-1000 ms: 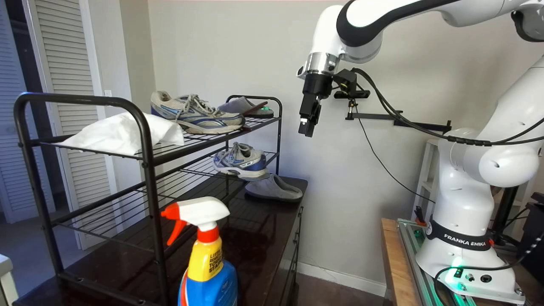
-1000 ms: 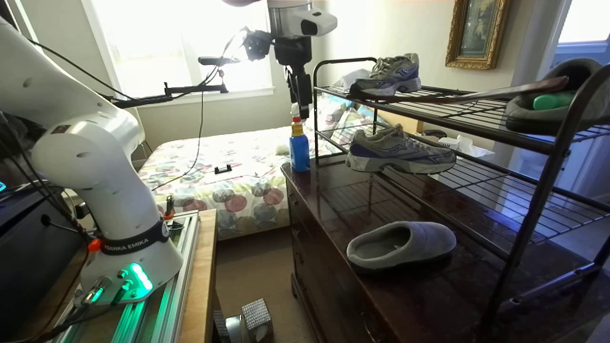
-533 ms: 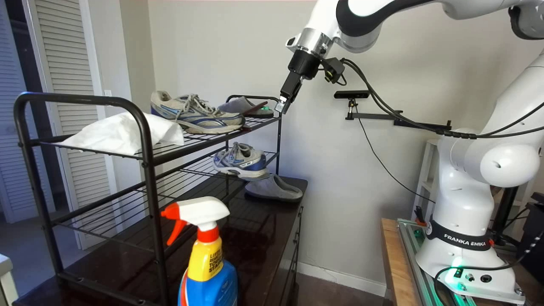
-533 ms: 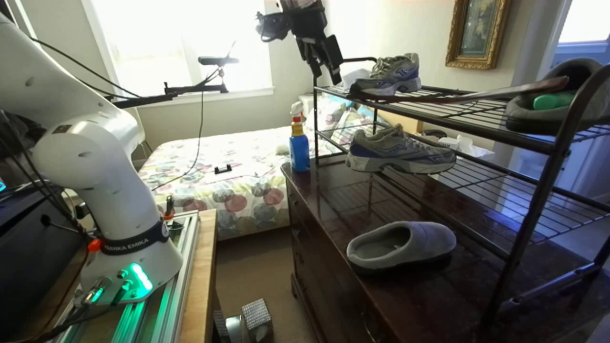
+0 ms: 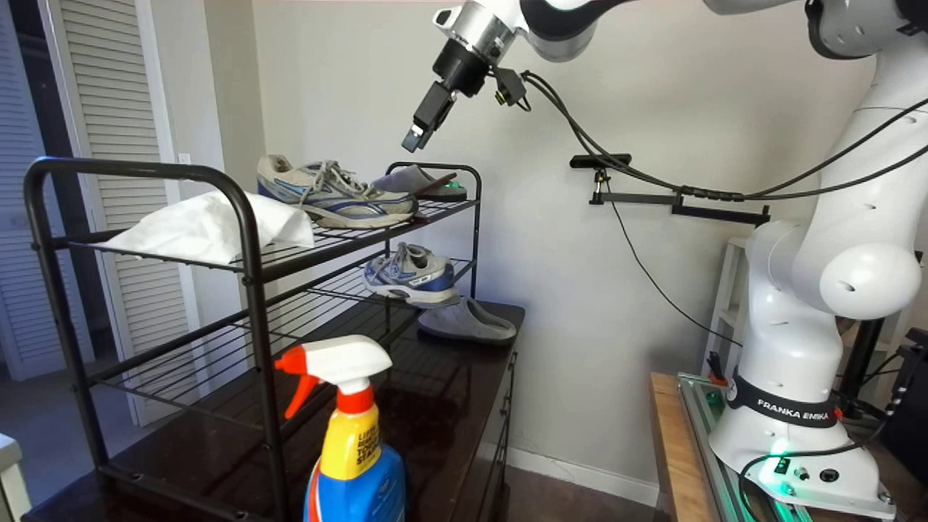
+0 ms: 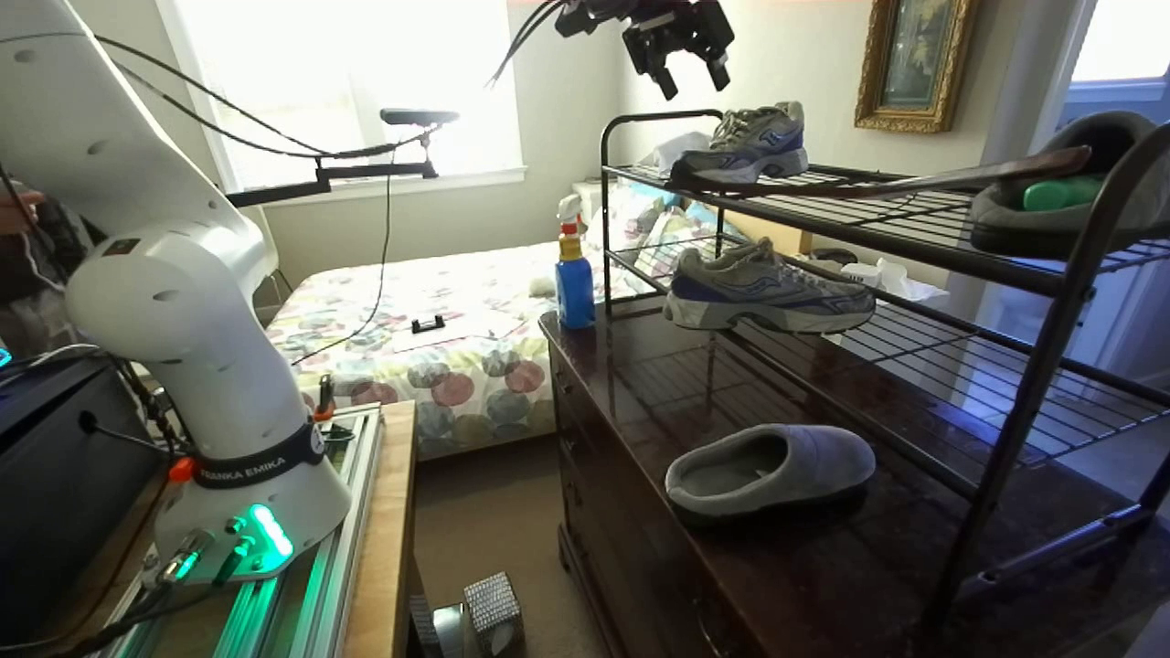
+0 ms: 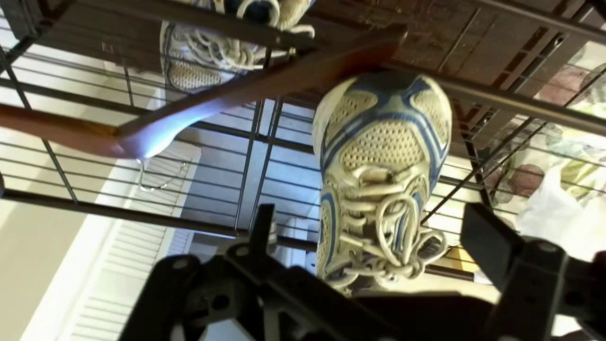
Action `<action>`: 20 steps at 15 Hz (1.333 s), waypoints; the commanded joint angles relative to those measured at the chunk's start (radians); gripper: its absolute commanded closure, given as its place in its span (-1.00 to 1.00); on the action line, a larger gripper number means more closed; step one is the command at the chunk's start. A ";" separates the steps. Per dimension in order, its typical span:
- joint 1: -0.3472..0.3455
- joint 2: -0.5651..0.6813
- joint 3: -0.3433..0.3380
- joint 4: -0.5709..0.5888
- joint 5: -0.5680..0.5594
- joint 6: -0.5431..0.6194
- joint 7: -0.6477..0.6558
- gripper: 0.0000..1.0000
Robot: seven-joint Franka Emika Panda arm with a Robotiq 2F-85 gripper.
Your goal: Pick up the shoe from the top shelf and put it in the first shelf
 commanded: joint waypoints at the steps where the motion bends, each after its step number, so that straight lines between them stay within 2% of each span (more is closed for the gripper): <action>1: -0.013 0.176 0.033 0.219 -0.091 -0.003 0.075 -1.00; 5: 0.006 0.287 0.036 0.373 -0.084 -0.023 0.045 -1.00; 6: 0.002 0.223 0.030 0.279 -0.064 0.000 0.041 -1.00; 9: 0.005 0.272 0.033 0.339 -0.064 -0.002 0.041 -1.00; 12: 0.006 0.278 0.034 0.335 -0.046 0.027 0.029 -1.00; 16: 0.005 0.366 0.034 0.438 -0.075 0.094 -0.041 -1.00; 20: 0.004 0.466 0.031 0.587 -0.129 0.068 -0.122 -1.00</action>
